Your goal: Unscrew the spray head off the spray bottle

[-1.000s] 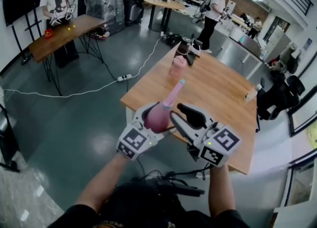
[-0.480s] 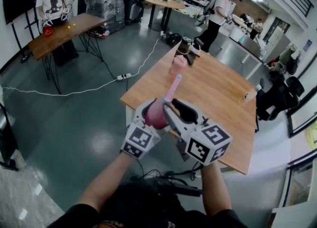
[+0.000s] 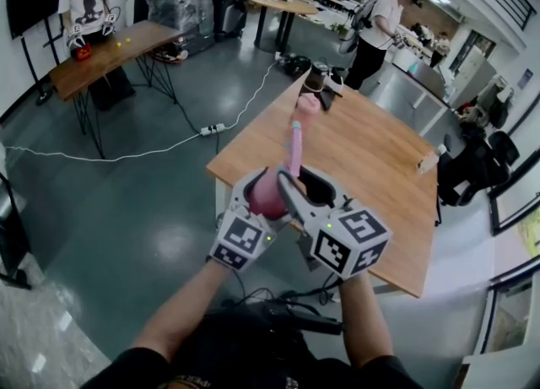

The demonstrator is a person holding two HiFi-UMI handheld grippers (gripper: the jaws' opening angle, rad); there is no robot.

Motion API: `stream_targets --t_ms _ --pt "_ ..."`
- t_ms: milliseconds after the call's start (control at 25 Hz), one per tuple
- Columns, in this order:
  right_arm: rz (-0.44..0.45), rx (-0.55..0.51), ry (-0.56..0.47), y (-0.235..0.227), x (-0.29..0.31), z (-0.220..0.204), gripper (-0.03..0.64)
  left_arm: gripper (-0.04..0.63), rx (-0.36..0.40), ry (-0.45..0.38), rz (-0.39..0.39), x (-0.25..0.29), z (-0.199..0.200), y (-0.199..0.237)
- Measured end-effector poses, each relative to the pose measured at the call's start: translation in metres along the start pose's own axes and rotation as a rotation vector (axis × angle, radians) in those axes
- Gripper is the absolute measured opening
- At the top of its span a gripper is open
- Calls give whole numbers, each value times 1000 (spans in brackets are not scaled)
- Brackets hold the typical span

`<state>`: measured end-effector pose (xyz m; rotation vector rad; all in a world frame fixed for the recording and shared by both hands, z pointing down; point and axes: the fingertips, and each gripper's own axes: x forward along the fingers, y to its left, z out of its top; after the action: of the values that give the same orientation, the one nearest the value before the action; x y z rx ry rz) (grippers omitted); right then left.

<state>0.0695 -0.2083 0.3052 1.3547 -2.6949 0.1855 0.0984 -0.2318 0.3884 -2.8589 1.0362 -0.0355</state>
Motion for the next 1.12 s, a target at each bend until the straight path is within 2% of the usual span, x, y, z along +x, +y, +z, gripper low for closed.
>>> stream_targets --t_ms 240,400,880,1120 --pt "-17 -23 2 0 1 -1 150 443 10 11 0 -1 -1 -5" --pt "39 -32 -11 1 -1 0 144 443 16 8 -44 -2 0 -8" --pt "336 -21 -47 12 -29 -6 140 443 -2 -14 -388 -19 5 -47" --pt "450 18 -69 15 -42 -7 138 443 -14 -37 -477 -25 9 -63"
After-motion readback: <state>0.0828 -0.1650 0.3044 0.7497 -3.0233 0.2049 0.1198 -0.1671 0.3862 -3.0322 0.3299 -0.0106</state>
